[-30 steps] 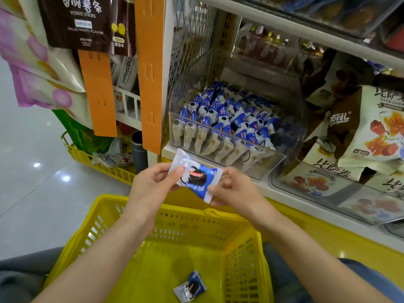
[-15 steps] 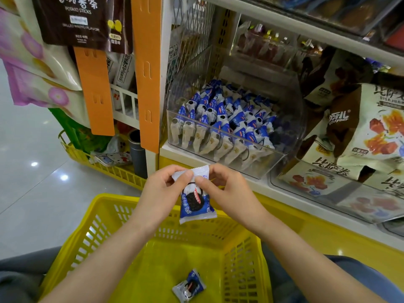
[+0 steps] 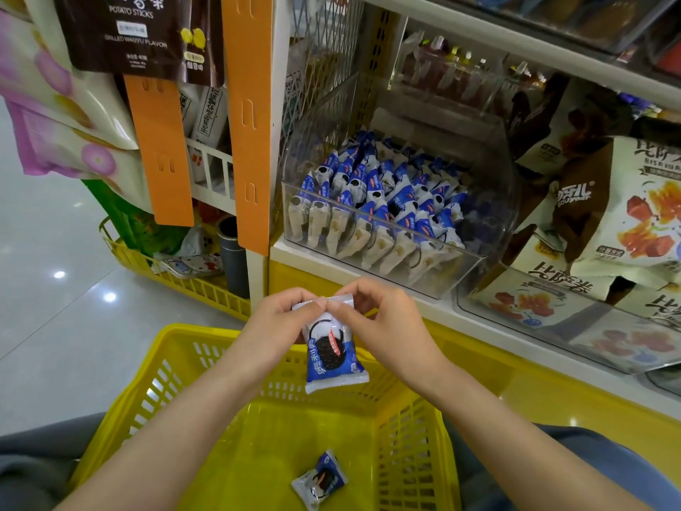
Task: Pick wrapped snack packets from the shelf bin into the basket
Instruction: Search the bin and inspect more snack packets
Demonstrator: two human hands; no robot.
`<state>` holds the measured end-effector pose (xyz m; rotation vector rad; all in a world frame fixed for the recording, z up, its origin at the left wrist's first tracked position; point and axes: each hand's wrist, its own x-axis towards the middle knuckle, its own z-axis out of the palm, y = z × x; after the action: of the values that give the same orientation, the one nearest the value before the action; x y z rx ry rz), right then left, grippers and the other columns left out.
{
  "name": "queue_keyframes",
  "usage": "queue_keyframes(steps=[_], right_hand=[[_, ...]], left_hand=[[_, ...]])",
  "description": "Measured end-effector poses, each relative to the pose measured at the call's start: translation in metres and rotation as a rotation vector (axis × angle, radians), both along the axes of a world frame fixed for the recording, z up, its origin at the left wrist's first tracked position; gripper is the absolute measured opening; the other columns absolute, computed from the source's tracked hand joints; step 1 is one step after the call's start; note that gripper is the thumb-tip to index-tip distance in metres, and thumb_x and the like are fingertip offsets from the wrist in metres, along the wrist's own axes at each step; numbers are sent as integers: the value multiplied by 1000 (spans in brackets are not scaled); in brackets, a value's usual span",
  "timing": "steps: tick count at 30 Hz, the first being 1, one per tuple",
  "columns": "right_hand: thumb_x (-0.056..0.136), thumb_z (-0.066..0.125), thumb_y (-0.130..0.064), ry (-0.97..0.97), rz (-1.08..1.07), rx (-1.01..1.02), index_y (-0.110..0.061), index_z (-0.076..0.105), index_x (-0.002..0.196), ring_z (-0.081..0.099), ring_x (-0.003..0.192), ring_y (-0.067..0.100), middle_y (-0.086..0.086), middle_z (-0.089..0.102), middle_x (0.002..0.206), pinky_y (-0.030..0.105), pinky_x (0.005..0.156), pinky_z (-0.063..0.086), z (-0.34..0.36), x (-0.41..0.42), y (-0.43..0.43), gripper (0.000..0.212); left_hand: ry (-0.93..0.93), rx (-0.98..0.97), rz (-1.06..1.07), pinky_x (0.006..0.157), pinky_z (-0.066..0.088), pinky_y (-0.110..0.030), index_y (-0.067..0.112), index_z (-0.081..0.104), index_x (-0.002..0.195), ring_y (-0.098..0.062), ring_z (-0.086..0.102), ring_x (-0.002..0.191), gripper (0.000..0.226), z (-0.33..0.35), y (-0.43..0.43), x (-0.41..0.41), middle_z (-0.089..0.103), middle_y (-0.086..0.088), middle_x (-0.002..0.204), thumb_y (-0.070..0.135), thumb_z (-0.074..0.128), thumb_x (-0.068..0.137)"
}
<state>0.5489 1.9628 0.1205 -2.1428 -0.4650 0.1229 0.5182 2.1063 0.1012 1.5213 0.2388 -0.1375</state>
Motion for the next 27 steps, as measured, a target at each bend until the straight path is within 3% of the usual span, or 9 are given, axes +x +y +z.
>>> queue_keyframes(steps=[4,6,10,12,14,17,20,23,27], right_hand=[[87,62,-31,-253,60,-149,-24,64,86,54,71,3,-16,55,74,19,62,46,4,-3,-4,7],[88,60,-31,-327,59,-214,-25,64,87,55,74,4,-17,56,79,23,64,48,5,-4,-6,6],[88,59,-23,-260,-118,-49,-24,62,85,56,79,1,-12,63,81,14,67,45,5,2,-8,5],[88,59,-21,-186,-189,69,-26,59,82,58,81,2,-10,64,81,23,71,52,7,6,-8,9],[88,60,-19,-147,-175,133,-26,58,81,61,82,5,-8,64,81,34,72,55,9,7,-8,10],[86,63,-14,-265,-23,77,-19,63,84,59,86,4,-6,63,88,22,76,51,10,2,-7,5],[84,63,-9,-399,163,-44,-10,66,87,55,94,5,1,61,98,17,82,46,8,-1,-8,4],[86,61,-18,-410,258,-188,-12,66,92,50,103,5,1,58,105,17,86,41,6,-3,-8,10],[91,55,-25,-105,37,-21,-20,56,112,54,97,-3,-9,57,106,9,83,44,7,-4,-2,21]], left_hand=[[61,-170,-50,62,50,-21,12,63,71,-11,62,67,21,4,2,2,66,-3,69,18,55,90],[75,-155,-53,65,52,-21,11,63,78,-12,65,73,18,3,0,2,68,-2,75,21,54,90],[5,263,72,73,50,-27,16,53,88,-15,59,82,9,-7,0,4,59,0,85,24,57,90],[-27,442,53,73,46,-30,21,51,82,-15,54,77,11,-10,2,5,55,1,82,25,52,93],[55,268,18,73,47,-32,20,55,80,-17,58,73,27,-9,1,7,60,-5,83,29,38,98],[225,-176,6,66,52,-28,14,61,90,-20,67,75,51,1,0,8,68,-9,86,45,21,98],[173,-419,77,69,55,-31,12,64,103,-22,69,82,47,3,5,8,71,-12,95,46,33,95],[98,-354,154,80,54,-35,7,65,104,-18,67,82,26,5,7,8,70,-12,97,24,48,94],[86,-250,164,90,48,-44,11,64,99,-20,67,85,19,5,6,9,72,-11,92,15,47,94]])
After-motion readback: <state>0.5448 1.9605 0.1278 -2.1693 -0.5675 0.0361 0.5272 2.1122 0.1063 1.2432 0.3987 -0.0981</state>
